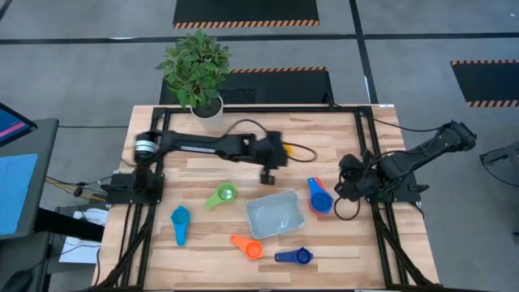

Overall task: Nest measuring cups in basket
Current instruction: Stack the yellow measuring cup on top of the dark blue measuring cup

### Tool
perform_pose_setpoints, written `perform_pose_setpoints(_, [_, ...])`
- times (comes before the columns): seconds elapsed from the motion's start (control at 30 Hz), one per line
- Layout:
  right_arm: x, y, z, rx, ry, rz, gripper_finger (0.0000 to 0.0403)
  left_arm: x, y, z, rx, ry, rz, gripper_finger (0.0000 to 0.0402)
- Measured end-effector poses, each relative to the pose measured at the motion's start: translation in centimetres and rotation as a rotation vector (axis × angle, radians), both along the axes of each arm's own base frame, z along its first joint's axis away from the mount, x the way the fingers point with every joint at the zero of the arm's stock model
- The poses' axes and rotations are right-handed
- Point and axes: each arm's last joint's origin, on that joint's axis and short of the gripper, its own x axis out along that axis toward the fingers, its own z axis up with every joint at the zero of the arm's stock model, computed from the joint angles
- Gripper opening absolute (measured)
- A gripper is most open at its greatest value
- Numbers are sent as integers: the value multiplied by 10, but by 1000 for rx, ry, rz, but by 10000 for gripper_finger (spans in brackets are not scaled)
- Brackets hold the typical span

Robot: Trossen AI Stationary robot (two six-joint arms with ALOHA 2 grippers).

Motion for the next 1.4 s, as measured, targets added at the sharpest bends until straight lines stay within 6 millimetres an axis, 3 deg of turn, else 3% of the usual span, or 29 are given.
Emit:
perform_pose_setpoints(0.17, [-11, 1, 1, 23, 13, -53, 19, 43, -16, -5, 27, -4, -123, 0])
perform_pose_setpoints(0.47, [-28, 2, 4, 44, 24, -116, 23, 80, -62, -5, 68, 19, -358, 0])
perform_pose_setpoints(0.7, [-28, 6, 4, 54, 15, -88, 20, 85, -86, -12, 166, 58, -588, 0])
perform_pose_setpoints(0.87, [-25, 9, 4, 78, -18, -81, 32, 86, -91, -21, 203, 68, -709, 0])
perform_pose_setpoints(1.03, [-25, 9, 4, 82, -25, -81, 30, 91, -91, -31, 238, 60, -733, 0])
perform_pose_setpoints(1.4, [-24, 10, 4, 80, -27, -72, 25, 96, -91, -27, 239, -13, -757, 0])
